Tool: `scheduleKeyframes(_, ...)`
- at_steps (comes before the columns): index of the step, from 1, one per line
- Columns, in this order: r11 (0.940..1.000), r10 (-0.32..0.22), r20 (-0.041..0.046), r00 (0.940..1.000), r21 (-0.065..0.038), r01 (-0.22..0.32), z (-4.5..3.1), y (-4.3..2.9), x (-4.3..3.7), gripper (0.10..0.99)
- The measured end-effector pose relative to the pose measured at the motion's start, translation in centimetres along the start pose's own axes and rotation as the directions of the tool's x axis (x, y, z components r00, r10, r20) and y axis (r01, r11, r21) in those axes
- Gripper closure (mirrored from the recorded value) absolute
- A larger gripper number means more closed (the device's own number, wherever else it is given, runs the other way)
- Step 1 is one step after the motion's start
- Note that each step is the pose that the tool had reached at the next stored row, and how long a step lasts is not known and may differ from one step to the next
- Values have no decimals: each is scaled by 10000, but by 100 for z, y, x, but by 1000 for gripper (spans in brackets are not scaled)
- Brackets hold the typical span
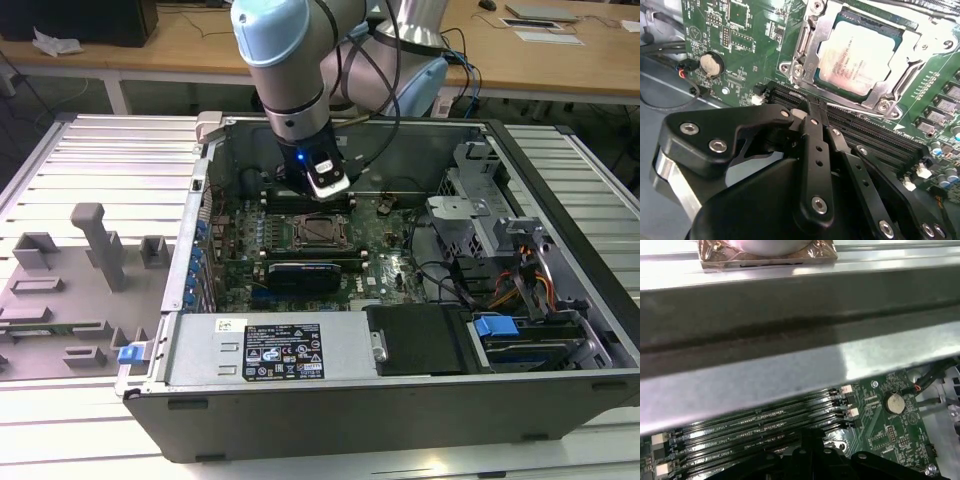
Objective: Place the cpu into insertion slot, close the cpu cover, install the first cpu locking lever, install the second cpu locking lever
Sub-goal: 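Install the first cpu locking lever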
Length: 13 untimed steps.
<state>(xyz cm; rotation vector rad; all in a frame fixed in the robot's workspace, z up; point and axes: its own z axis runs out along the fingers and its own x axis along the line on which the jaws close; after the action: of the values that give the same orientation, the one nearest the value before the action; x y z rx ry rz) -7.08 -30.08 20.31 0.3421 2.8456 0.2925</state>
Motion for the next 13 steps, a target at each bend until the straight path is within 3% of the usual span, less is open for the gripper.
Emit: scheduleKeyframes(13, 9977, 654, 165, 9977, 158, -657, 40, 49, 23, 980)
